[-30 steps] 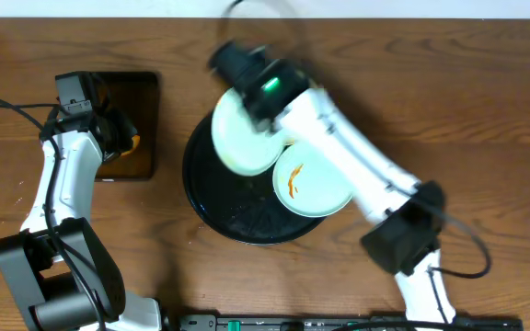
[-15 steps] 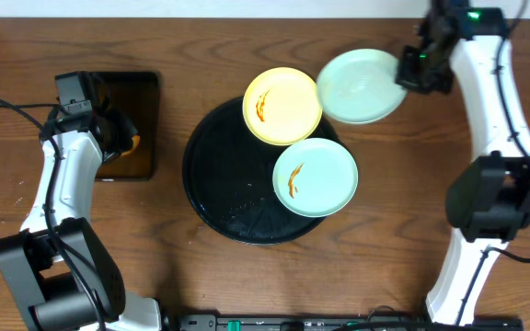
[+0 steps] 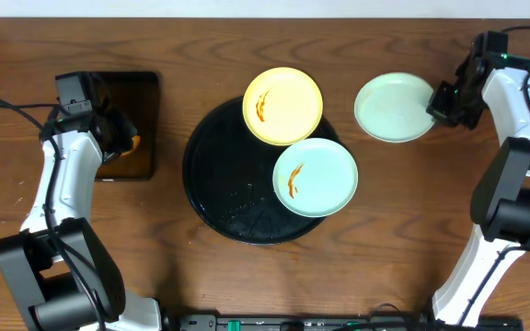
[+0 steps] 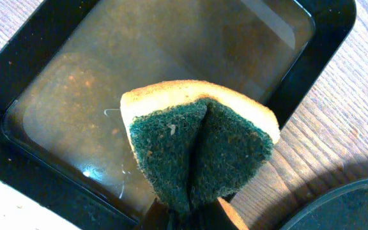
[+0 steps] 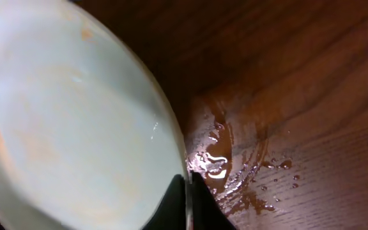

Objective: Clean dirty plates on tray and stack at the side
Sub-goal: 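Set the light-blue plate on the table at right and release it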

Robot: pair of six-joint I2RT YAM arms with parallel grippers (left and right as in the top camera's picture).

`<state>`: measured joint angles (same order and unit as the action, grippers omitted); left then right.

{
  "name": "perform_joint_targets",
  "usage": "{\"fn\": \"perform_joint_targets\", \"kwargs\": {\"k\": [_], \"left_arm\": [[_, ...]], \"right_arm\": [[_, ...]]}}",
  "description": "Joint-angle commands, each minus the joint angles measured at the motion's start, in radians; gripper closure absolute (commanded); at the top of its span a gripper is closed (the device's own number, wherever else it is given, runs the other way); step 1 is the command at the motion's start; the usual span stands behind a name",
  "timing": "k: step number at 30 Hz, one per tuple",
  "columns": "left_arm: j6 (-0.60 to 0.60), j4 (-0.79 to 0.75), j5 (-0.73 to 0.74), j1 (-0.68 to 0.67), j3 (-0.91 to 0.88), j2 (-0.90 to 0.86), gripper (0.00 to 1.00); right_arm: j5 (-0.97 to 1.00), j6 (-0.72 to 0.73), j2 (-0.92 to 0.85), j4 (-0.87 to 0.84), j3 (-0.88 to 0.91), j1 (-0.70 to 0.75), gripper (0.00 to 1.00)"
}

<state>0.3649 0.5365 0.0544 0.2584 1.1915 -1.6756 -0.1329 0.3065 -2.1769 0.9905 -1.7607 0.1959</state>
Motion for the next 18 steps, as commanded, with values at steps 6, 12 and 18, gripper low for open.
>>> {"fn": "perform_joint_targets", "kwargs": {"k": [6,12,18], "left_arm": [[-0.013,0.000,0.006,0.005,0.005,-0.002,0.92],[-0.013,0.000,0.006,0.005,0.003,-0.002,0.93],[-0.013,0.000,0.006,0.005,0.003,-0.002,0.92]], "right_arm": [[-0.057,-0.018,0.067,0.117,-0.063,-0.014,0.82],[-0.351,-0.171,0.177,0.170,-0.140,-0.138,0.01],[-0.166,-0.132,0.161,0.053,-0.139,-0.373,0.02]]}}
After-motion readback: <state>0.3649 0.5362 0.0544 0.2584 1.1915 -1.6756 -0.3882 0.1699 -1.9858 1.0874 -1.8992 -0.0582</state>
